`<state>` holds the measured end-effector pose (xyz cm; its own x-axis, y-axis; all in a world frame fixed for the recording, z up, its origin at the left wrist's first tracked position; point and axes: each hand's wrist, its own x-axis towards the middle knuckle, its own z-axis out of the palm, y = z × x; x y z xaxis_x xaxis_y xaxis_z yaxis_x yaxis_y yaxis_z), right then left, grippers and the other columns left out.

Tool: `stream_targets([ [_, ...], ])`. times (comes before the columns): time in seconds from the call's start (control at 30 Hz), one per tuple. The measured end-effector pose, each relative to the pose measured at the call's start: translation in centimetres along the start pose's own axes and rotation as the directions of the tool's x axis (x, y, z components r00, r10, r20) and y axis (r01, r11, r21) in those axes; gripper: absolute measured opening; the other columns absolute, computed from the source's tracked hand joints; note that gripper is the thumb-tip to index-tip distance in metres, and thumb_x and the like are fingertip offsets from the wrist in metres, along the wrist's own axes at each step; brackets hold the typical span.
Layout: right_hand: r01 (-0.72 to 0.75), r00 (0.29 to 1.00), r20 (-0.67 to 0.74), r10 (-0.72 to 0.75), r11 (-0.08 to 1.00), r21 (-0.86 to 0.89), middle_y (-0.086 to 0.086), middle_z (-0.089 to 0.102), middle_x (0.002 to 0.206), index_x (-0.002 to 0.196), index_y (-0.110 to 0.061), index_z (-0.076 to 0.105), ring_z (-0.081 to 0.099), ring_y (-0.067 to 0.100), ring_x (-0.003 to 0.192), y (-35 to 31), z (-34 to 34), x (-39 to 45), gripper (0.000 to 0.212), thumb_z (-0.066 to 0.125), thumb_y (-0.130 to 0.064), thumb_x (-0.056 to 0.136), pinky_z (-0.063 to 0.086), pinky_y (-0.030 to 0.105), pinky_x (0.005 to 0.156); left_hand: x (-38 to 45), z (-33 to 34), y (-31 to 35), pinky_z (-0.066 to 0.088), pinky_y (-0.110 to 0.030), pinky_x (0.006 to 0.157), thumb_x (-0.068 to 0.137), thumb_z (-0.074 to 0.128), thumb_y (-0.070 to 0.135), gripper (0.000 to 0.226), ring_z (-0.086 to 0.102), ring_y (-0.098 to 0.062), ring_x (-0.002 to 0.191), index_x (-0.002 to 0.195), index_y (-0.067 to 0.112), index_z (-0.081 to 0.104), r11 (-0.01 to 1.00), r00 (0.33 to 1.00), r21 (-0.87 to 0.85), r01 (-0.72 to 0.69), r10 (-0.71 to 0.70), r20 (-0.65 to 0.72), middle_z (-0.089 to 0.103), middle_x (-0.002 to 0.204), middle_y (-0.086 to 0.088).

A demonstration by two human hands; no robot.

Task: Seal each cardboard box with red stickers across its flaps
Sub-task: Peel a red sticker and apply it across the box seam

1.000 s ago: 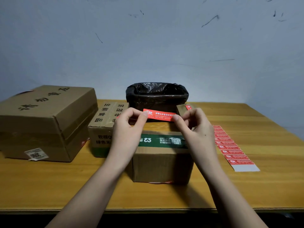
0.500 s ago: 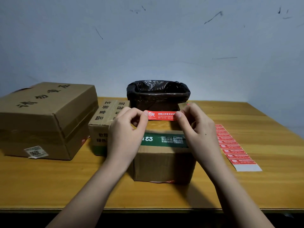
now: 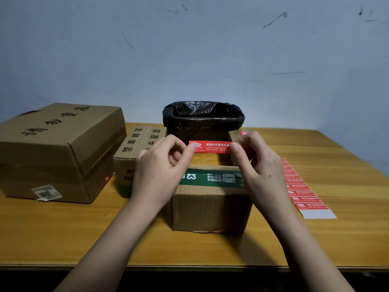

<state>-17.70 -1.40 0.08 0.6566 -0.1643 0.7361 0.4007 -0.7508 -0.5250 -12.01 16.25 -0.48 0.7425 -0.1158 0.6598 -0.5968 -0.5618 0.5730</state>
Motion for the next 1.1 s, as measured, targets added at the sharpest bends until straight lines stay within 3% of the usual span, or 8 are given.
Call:
stream_targets([
  [0.2,-0.044,0.998,0.050,0.042,0.998,0.050,-0.019,0.052,0.070,0.074,-0.034,0.044,0.050,0.003,0.066,0.0,-0.1,0.2,0.022,0.052,-0.038,0.094,0.033,0.018,0.057,0.3,0.4,-0.2,0.036,-0.026,0.065,0.093,0.042,0.050,0.029,0.053,-0.009,0.075,0.074,0.028,0.048,0.993,0.998,-0.116,-0.005,0.012,0.058,0.056,0.077,0.008],
  [0.33,-0.164,0.985,0.083,0.151,0.971,0.177,-0.013,0.054,0.068,0.074,-0.025,0.053,0.049,0.002,0.064,0.0,-0.2,0.2,0.022,0.059,-0.029,0.095,0.035,0.019,0.058,0.6,0.3,-0.3,0.033,-0.026,0.065,0.097,0.047,0.038,0.030,0.051,-0.008,0.073,0.068,0.032,0.042,0.994,0.996,-0.106,-0.017,0.026,0.084,0.052,0.074,0.008],
  [0.47,-0.289,0.953,0.156,0.260,0.934,0.210,-0.005,0.050,0.065,0.072,-0.016,0.054,0.043,0.005,0.062,0.2,-0.2,0.5,0.025,0.062,-0.029,0.091,0.032,0.020,0.057,0.7,0.4,-0.5,0.035,-0.028,0.067,0.094,0.048,0.035,0.027,0.053,-0.012,0.075,0.070,0.023,0.048,0.997,0.989,-0.078,-0.014,0.026,0.146,0.054,0.075,0.004],
  [0.6,-0.332,0.932,0.227,0.281,0.915,0.230,-0.010,0.049,0.063,0.075,-0.011,0.057,0.045,0.005,0.063,0.4,-0.2,0.5,0.025,0.061,-0.030,0.091,0.035,0.025,0.061,0.7,0.6,-0.8,0.037,-0.029,0.067,0.094,0.046,0.044,0.032,0.054,-0.014,0.077,0.067,0.026,0.047,0.993,0.982,-0.118,0.018,0.005,0.189,0.054,0.075,0.004],
  [0.7,-0.347,0.924,0.252,0.286,0.905,0.245,-0.013,0.051,0.060,0.077,-0.008,0.057,0.046,0.003,0.063,0.4,-0.3,0.5,0.026,0.061,-0.029,0.092,0.035,0.020,0.061,0.6,0.6,-1.0,0.041,-0.031,0.066,0.088,0.041,0.055,0.037,0.055,-0.013,0.077,0.066,0.025,0.047,0.994,0.986,-0.113,0.016,0.003,0.169,0.055,0.074,0.003],
  [0.83,-0.367,0.916,0.264,0.302,0.895,0.253,-0.017,0.051,0.058,0.077,-0.007,0.057,0.045,-0.001,0.061,0.5,-0.3,0.6,0.026,0.061,-0.028,0.092,0.034,0.014,0.059,0.6,0.6,-0.9,0.041,-0.034,0.071,0.089,0.044,0.050,0.034,0.054,-0.011,0.077,0.067,0.024,0.047,0.997,0.986,-0.072,0.000,0.012,0.164,0.055,0.076,0.005],
  [0.97,-0.391,0.904,0.258,0.342,0.905,0.168,-0.018,0.053,0.057,0.069,-0.016,0.056,0.048,0.000,0.062,0.6,-0.3,0.5,0.029,0.060,-0.034,0.091,0.035,0.022,0.061,0.5,0.5,-1.0,0.043,-0.035,0.067,0.087,0.047,0.044,0.033,0.056,-0.017,0.077,0.068,0.018,0.050,0.996,0.977,-0.087,0.035,-0.016,0.211,0.056,0.075,0.000],
  [1.1,-0.310,0.919,0.214,0.332,0.942,-0.130,-0.007,0.059,0.066,0.072,-0.018,0.057,0.055,0.010,0.069,0.4,-0.2,0.4,0.030,0.057,-0.041,0.091,0.039,0.033,0.062,0.5,0.3,-0.7,0.032,-0.032,0.077,0.091,0.050,0.035,0.033,0.047,-0.011,0.070,0.062,0.020,0.043,0.998,0.971,0.056,-0.003,-0.010,0.240,0.048,0.070,0.002],
])
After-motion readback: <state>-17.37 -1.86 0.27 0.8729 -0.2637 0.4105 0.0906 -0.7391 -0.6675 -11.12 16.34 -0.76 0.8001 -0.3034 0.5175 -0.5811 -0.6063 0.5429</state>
